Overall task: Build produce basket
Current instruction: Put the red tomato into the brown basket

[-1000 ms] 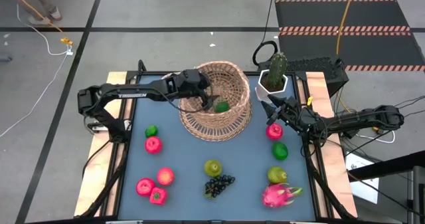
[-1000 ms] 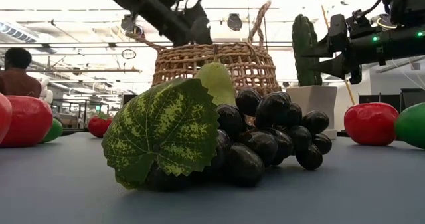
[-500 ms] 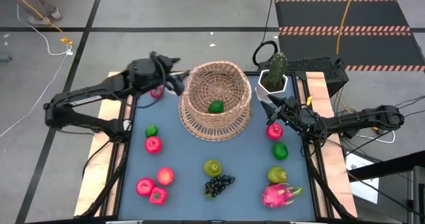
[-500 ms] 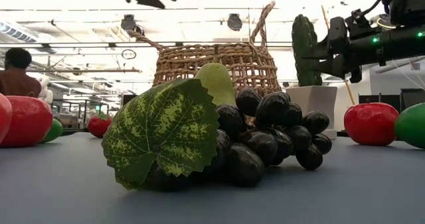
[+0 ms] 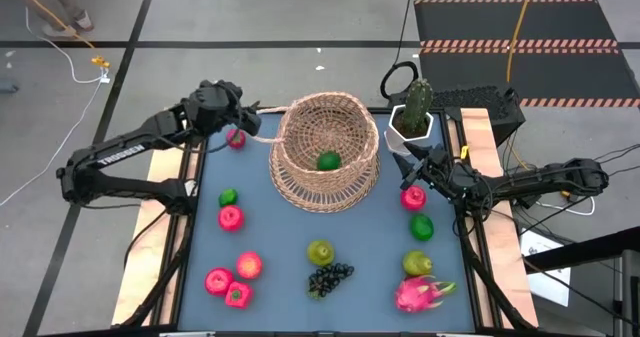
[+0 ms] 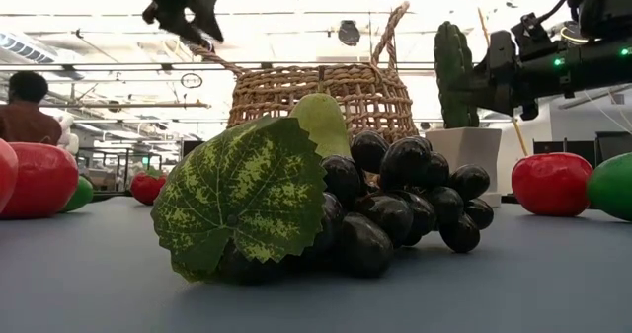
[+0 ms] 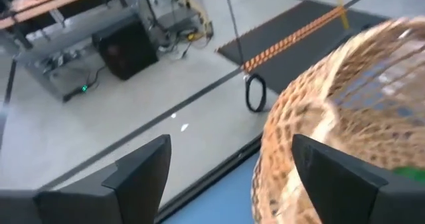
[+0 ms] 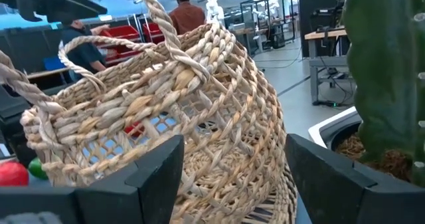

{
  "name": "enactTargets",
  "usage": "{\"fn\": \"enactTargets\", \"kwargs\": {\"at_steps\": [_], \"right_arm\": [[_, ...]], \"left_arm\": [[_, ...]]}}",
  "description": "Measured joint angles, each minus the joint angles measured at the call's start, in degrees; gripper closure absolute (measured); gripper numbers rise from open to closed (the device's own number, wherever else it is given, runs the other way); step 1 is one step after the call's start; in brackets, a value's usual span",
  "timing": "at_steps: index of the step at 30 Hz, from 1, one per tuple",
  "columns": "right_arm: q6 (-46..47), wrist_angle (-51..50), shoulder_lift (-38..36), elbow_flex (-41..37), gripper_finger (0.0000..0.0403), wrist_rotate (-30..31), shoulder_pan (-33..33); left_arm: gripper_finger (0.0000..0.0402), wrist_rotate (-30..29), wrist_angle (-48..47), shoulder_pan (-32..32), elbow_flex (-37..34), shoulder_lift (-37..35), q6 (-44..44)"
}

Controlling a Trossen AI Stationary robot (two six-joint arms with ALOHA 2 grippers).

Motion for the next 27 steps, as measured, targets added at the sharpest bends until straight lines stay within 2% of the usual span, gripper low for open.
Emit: {"fn": "enactTargets", "kwargs": {"at_steps": [4, 7, 11, 16, 20, 25, 27], "right_arm": [[0.0, -0.7, 0.0, 0.0, 0.0147, 0.1, 0.0], [-0.1, -0.9, 0.0, 0.0, 0.0147, 0.2, 0.0], [-0.6, -0.9, 0.0, 0.0, 0.0147, 0.3, 0.0], [0.2, -0.9, 0.0, 0.0, 0.0147, 0.3, 0.0], [0.3, -0.9, 0.0, 0.0, 0.0147, 0.4, 0.0], [-0.1, -0.9, 0.0, 0.0, 0.0147, 1.8, -0.1], [-1.1, -0.6, 0.0, 0.0, 0.0147, 2.7, -0.1]], "left_arm": [[0.0063, -1.7, 1.4, 2.4, -6.0, -3.0, -2.7], [0.0058, -1.4, 7.0, 4.5, -12.6, -5.7, -4.8], [0.007, 2.1, 14.9, 7.1, -20.6, -6.2, -6.7], [0.0089, -0.3, 19.4, 11.3, -27.4, -4.4, -10.9], [0.0095, 0.8, 21.3, 13.3, -28.3, -4.4, -10.8], [0.0096, 13.2, 24.3, 11.6, -24.0, -5.9, -4.0], [0.0096, 15.9, 25.2, 10.2, -21.6, -7.1, -2.7]]}}
